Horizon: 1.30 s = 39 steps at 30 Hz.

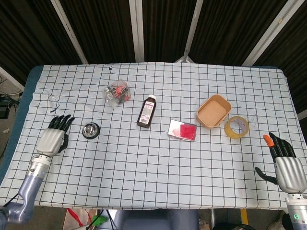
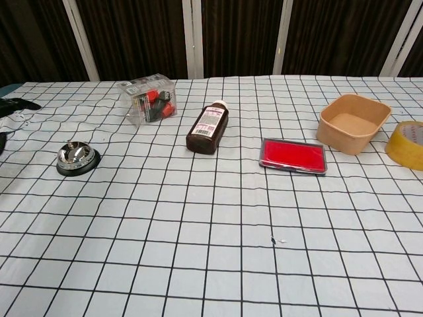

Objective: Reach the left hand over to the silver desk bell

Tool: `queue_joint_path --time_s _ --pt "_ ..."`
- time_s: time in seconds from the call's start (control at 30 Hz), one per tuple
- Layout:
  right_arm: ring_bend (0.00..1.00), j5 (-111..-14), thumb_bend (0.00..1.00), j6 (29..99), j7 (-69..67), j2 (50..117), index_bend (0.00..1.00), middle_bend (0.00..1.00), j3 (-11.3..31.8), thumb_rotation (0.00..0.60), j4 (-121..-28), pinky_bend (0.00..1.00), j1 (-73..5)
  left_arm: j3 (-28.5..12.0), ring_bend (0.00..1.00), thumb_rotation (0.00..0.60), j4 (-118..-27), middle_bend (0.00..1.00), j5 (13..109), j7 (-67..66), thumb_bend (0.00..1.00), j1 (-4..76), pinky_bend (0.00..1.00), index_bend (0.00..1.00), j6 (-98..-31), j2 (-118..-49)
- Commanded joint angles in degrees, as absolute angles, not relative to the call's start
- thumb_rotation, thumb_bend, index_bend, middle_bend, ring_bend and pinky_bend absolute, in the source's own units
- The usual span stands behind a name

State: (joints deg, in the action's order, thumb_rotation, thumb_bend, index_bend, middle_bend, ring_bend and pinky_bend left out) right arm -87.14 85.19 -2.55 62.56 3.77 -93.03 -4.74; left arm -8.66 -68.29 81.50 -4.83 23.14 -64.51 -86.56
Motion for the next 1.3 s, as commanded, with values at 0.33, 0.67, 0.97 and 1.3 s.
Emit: queue_joint_path --time_s 0.33,0.67,0.97,1.3 --pt "0.09 -87.1 0.25 85.7 -3.9 62.3 0.03 0.03 4.0 0.6 -92.6 0.1 -4.5 -9.5 0.0 0.6 -56.8 0.02 77.4 -6.5 1.0 30.9 0.0 0.0 -54.9 -96.7" --pt "0.09 -87.2 0.25 86.6 -4.8 61.9 0.03 0.03 4.3 0.6 -92.5 0.1 -4.2 -7.9 0.0 0.6 -51.0 0.02 78.1 -5.5 1.0 32.7 0.0 0.0 -54.1 -100.8" --pt "0.09 -87.7 0.25 87.1 -4.7 61.7 0.03 0.03 4.2 0.6 -92.9 0.1 -4.1 -6.7 0.0 0.6 -51.4 0.02 78.7 -6.8 1.0 32.6 0.0 0.0 -55.4 -100.5" --pt "0.09 -87.9 0.25 87.0 -4.3 61.8 0.03 0.03 4.2 0.6 -93.0 0.1 -4.1 -9.9 0.0 0.6 -75.7 0.02 81.3 -13.4 1.0 28.2 0.0 0.0 -71.7 -86.1"
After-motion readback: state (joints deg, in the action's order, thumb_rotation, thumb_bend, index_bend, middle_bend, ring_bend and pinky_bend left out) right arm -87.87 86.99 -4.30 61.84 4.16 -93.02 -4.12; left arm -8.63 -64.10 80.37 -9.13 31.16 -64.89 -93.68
